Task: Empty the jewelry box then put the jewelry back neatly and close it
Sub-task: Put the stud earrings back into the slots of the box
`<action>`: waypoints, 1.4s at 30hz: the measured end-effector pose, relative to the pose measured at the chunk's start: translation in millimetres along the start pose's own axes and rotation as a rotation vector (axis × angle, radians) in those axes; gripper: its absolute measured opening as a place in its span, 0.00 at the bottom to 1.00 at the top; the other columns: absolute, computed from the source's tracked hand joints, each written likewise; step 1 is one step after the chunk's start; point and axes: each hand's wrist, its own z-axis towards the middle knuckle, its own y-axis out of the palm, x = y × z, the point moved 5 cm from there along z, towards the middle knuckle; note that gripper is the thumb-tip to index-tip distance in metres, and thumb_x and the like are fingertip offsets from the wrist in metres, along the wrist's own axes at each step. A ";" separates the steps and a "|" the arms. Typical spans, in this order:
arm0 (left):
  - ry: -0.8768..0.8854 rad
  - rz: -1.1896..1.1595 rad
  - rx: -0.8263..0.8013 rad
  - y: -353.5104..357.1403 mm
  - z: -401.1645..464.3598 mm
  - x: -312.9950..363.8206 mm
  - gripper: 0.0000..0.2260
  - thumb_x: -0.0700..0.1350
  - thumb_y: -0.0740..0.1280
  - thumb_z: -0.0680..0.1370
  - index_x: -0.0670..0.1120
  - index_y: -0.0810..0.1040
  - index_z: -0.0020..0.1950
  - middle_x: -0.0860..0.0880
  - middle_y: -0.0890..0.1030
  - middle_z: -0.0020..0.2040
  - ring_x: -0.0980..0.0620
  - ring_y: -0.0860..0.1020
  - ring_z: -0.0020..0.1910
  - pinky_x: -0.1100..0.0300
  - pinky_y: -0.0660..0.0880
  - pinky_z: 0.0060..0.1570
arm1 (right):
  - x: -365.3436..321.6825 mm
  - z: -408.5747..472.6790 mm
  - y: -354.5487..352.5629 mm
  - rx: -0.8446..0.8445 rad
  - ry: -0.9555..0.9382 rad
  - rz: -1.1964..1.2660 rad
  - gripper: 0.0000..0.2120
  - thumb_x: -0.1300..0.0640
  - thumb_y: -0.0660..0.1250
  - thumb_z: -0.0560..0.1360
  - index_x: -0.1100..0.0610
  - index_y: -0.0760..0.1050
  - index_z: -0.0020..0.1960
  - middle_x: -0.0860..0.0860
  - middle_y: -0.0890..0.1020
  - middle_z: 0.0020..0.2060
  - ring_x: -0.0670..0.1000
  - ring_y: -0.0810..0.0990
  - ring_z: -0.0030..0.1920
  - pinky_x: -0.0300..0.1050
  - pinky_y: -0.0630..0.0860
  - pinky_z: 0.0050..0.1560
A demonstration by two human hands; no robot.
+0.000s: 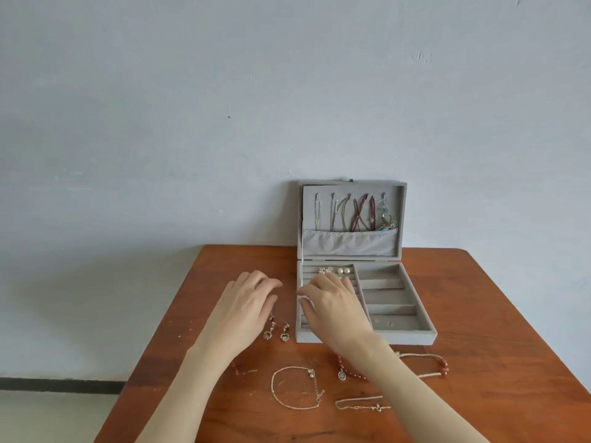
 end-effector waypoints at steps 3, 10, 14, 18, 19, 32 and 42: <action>-0.084 -0.036 -0.020 2.5 -18.0 -24.8 0.09 0.40 0.69 0.73 0.48 0.80 0.52 0.52 0.78 0.45 0.50 0.77 0.43 0.59 0.72 0.39 | -16.9 1.1 14.5 -0.036 -0.043 -0.011 0.04 0.56 0.74 0.60 0.49 0.81 0.34 0.46 0.79 0.31 0.51 0.79 0.34 0.45 0.75 0.33; -0.223 -0.205 -0.005 19.1 -42.4 -44.3 0.07 0.43 0.65 0.77 0.48 0.80 0.54 0.54 0.77 0.48 0.52 0.75 0.50 0.58 0.71 0.49 | -37.9 10.4 38.9 -0.153 -0.009 -0.039 0.01 0.54 0.73 0.64 0.50 0.82 0.35 0.47 0.80 0.33 0.52 0.78 0.40 0.49 0.72 0.42; -0.236 -0.259 0.003 22.0 -38.4 -38.3 0.06 0.45 0.66 0.76 0.50 0.81 0.51 0.56 0.77 0.47 0.55 0.73 0.49 0.58 0.72 0.50 | -38.3 12.9 49.7 -0.320 0.016 -0.076 0.11 0.55 0.61 0.76 0.54 0.81 0.52 0.51 0.79 0.51 0.54 0.70 0.57 0.50 0.59 0.57; -0.255 -0.249 0.009 25.3 -32.6 -34.0 0.04 0.47 0.69 0.74 0.51 0.83 0.46 0.57 0.77 0.43 0.54 0.72 0.46 0.60 0.71 0.44 | -39.2 15.6 48.1 -0.268 0.015 -0.085 0.01 0.55 0.74 0.64 0.50 0.83 0.34 0.48 0.81 0.33 0.53 0.78 0.42 0.52 0.69 0.44; -0.268 -0.241 0.010 25.0 -31.4 -33.2 0.04 0.48 0.70 0.73 0.51 0.83 0.46 0.56 0.77 0.43 0.54 0.73 0.46 0.61 0.69 0.42 | -37.7 15.3 51.2 -0.271 0.008 -0.122 0.05 0.54 0.77 0.58 0.48 0.81 0.28 0.46 0.79 0.28 0.51 0.78 0.37 0.49 0.71 0.38; -0.253 -0.162 0.047 23.2 -25.1 -24.5 0.03 0.43 0.72 0.71 0.49 0.80 0.38 0.56 0.78 0.38 0.54 0.73 0.38 0.61 0.67 0.38 | -10.9 12.5 26.4 -0.074 0.096 0.242 0.07 0.58 0.62 0.71 0.57 0.78 0.37 0.51 0.80 0.36 0.55 0.77 0.41 0.52 0.70 0.44; -0.156 -0.180 0.027 28.2 28.2 29.2 0.08 0.48 0.62 0.78 0.49 0.80 0.51 0.54 0.77 0.49 0.52 0.71 0.50 0.60 0.62 0.47 | 68.6 8.6 8.6 -0.154 0.308 0.281 0.08 0.59 0.62 0.77 0.61 0.79 0.47 0.53 0.80 0.44 0.53 0.76 0.46 0.39 0.65 0.42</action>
